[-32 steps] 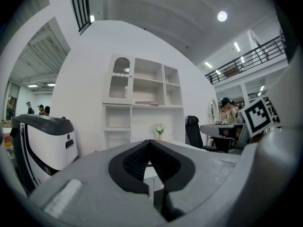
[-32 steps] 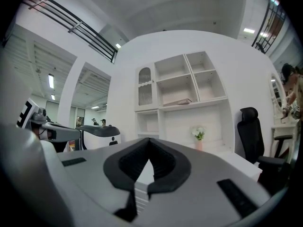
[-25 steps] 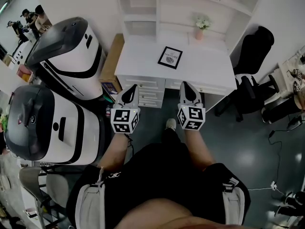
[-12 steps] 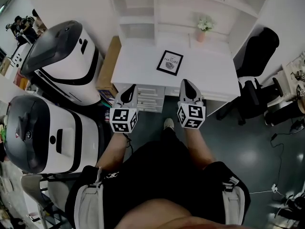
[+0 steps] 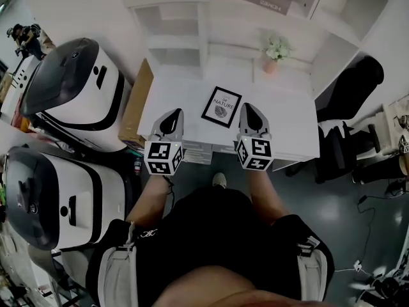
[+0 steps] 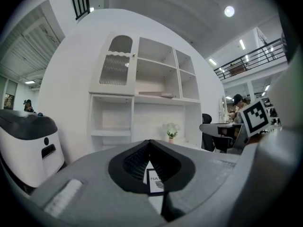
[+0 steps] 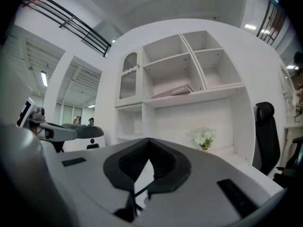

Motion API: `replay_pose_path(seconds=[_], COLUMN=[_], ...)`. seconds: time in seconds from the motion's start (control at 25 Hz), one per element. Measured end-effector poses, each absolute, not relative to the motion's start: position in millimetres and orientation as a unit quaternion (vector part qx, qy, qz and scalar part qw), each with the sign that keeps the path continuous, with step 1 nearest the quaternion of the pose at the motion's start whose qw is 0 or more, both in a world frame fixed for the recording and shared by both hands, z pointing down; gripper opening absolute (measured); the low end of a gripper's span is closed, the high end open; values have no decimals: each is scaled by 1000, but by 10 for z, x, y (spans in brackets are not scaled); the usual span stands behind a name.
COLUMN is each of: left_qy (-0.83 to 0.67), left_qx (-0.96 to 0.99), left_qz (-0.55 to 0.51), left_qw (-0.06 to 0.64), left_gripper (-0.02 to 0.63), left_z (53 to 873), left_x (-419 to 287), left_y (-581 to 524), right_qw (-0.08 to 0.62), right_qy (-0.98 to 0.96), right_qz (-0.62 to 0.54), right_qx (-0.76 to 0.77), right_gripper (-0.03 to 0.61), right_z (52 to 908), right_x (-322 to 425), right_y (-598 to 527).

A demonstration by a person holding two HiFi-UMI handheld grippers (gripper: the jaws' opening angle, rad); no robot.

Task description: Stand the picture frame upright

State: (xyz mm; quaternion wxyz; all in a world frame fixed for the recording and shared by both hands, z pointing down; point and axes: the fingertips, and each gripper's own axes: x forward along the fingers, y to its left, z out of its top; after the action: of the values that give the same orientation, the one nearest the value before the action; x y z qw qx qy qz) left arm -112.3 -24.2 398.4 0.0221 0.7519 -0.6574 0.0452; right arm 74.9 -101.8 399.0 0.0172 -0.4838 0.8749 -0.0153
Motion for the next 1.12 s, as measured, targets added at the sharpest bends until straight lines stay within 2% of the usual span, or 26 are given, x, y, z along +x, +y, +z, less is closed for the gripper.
replay_pose_path(seconds=[0.48, 1.12], left_qy=[-659, -599], left_qx=[748, 794], left_qz=[73, 94], left_qw=[32, 45], left_gripper=[16, 17], left_z=[4012, 4196], left_x=[-994, -1274], left_y=[-1420, -2297], right_qw=[20, -4], right_qy=[877, 836], right_qz=[-43, -59], right_qx=[-479, -546], right_gripper=[0, 0], right_z=[4131, 4324], right_x=[816, 754], right_y=[-2244, -2806])
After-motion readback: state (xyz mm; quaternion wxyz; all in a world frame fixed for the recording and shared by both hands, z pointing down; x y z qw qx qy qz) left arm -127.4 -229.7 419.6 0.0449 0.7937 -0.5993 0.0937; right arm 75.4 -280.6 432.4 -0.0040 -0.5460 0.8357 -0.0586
